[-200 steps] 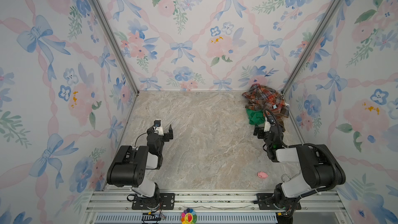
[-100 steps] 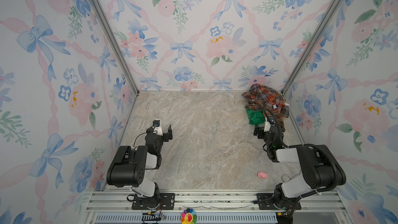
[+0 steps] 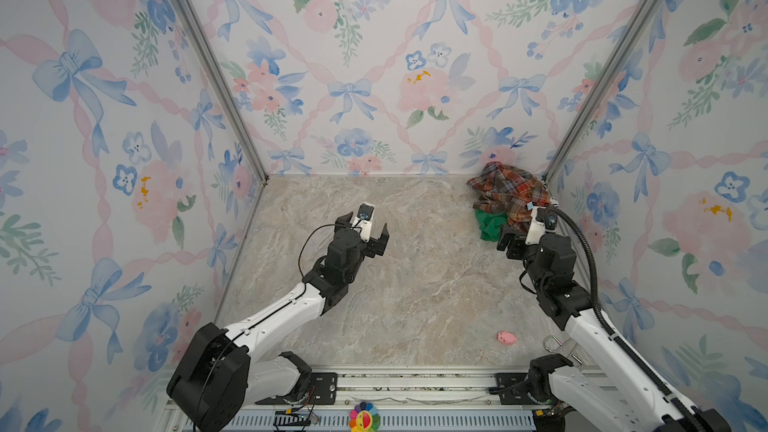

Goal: Pick out a specific cloth from the pile
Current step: 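Reach the right gripper into the pile and grasp the green cloth, then lift the green cloth high out of the pile with the right gripper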

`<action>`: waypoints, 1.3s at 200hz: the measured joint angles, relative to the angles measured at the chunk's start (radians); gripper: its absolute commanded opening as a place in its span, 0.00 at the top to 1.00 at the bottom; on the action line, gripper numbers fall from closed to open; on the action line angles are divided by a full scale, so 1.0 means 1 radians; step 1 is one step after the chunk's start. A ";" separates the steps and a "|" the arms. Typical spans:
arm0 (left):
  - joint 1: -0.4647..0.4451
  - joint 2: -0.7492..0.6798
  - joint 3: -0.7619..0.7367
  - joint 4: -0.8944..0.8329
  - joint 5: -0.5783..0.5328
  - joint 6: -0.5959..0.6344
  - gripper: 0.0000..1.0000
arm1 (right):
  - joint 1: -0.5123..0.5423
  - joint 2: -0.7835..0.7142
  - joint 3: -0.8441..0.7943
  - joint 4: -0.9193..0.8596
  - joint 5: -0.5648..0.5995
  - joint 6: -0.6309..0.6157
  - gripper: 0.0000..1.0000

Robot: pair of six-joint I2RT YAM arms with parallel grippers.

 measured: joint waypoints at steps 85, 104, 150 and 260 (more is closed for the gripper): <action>-0.121 -0.006 0.163 -0.329 0.283 0.135 0.02 | 0.012 0.636 0.357 -0.261 0.008 0.094 0.33; -0.120 -0.048 0.050 -0.295 0.277 0.171 0.02 | 0.007 0.750 0.445 -0.262 0.028 0.094 0.41; -0.121 -0.108 0.000 -0.220 0.249 0.196 0.02 | 0.006 0.886 0.569 -0.302 0.095 0.086 0.44; -0.121 -0.113 0.000 -0.190 0.199 0.202 0.02 | 0.000 0.984 0.673 -0.393 0.163 0.080 0.92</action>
